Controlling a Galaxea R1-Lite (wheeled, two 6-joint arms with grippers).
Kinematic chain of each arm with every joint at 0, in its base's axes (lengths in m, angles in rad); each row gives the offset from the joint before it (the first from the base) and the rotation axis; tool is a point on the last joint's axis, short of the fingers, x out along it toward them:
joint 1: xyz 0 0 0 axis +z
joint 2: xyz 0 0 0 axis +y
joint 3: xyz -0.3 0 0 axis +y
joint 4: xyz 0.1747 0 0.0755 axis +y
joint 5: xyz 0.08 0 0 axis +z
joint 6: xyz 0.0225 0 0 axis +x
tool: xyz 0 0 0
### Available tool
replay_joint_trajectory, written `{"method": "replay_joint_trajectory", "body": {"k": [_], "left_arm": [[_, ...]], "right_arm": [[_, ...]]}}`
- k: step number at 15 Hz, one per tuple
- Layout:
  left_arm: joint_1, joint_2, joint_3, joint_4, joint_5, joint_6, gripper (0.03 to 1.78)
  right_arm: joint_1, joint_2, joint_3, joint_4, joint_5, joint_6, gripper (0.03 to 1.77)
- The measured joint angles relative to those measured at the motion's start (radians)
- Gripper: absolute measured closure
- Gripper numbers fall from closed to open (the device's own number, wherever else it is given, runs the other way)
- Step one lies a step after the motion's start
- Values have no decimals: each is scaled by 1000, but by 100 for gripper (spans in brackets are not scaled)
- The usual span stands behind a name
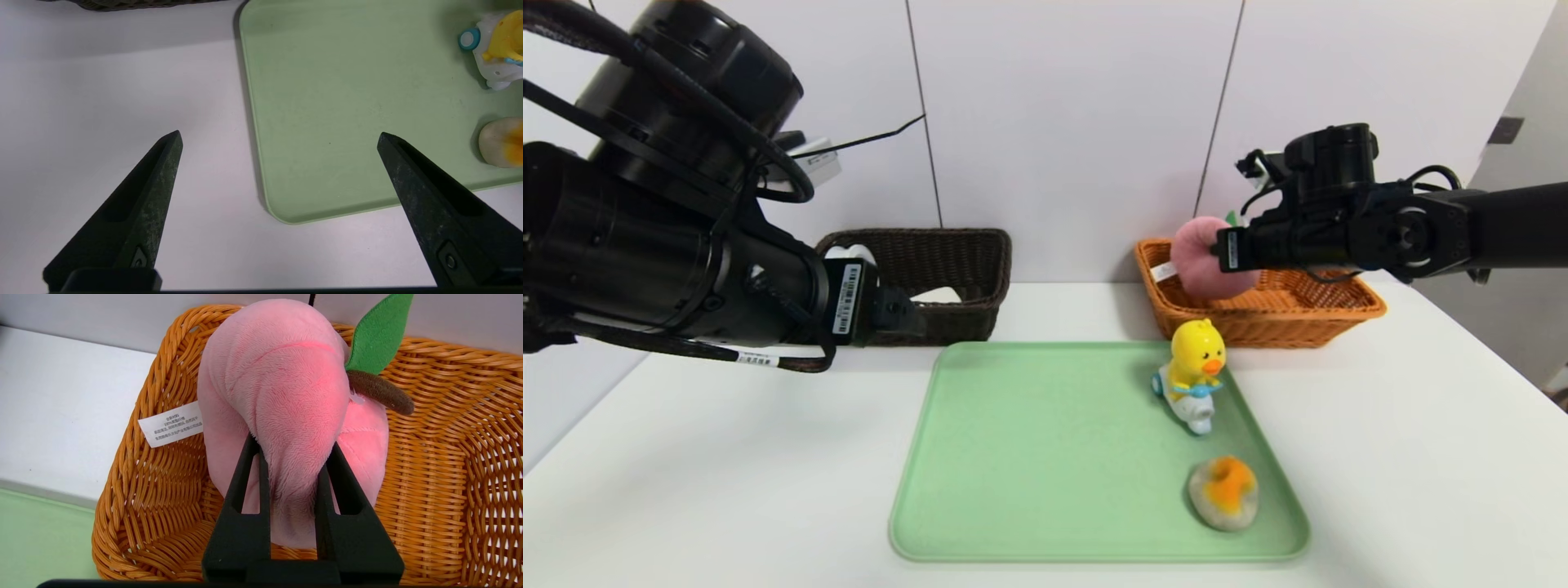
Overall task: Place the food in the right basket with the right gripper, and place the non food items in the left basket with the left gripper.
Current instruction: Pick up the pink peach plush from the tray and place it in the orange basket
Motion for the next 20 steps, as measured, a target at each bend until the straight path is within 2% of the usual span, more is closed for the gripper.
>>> {"method": "replay_joint_trajectory", "body": {"k": [19, 20], "left_arm": [[0, 6, -8, -1, 0, -1, 12], [0, 7, -8, -11, 0, -1, 12]], "right_arm": [[-5, -1, -22, 18, 6, 0, 148], [-5, -1, -22, 19, 7, -1, 137]]}}
